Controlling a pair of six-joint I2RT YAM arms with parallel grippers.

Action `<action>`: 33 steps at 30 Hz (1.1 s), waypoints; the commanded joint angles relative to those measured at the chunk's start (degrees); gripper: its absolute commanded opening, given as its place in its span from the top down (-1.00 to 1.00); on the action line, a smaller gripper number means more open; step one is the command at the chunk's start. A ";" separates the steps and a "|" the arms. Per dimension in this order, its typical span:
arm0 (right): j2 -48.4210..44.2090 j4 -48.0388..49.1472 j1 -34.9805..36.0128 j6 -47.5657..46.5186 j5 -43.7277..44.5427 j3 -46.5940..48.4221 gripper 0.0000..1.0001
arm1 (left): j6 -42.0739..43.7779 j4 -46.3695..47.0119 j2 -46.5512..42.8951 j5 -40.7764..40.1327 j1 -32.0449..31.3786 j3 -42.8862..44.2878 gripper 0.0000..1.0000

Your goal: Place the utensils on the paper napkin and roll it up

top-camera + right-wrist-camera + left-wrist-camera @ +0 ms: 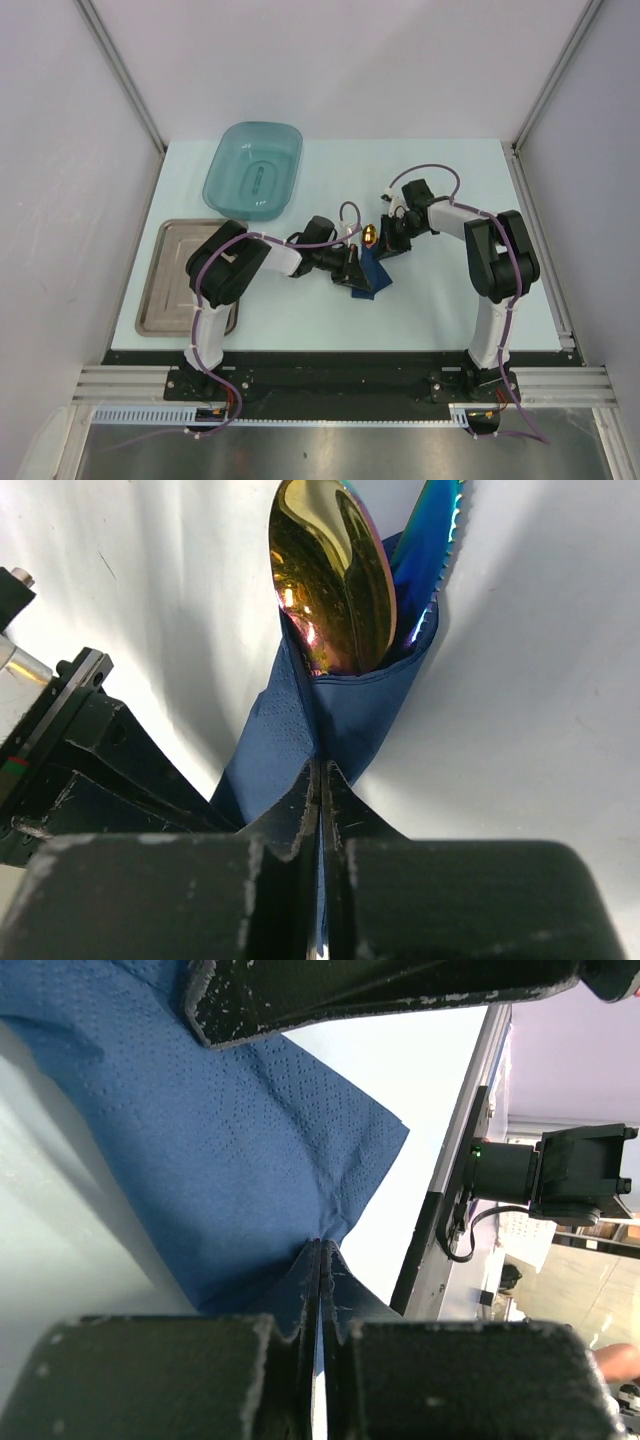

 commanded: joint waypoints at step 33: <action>-2.37 0.04 -2.82 0.30 0.49 -2.89 0.36 | 3.14 -4.03 4.58 -4.02 -1.62 1.18 1.00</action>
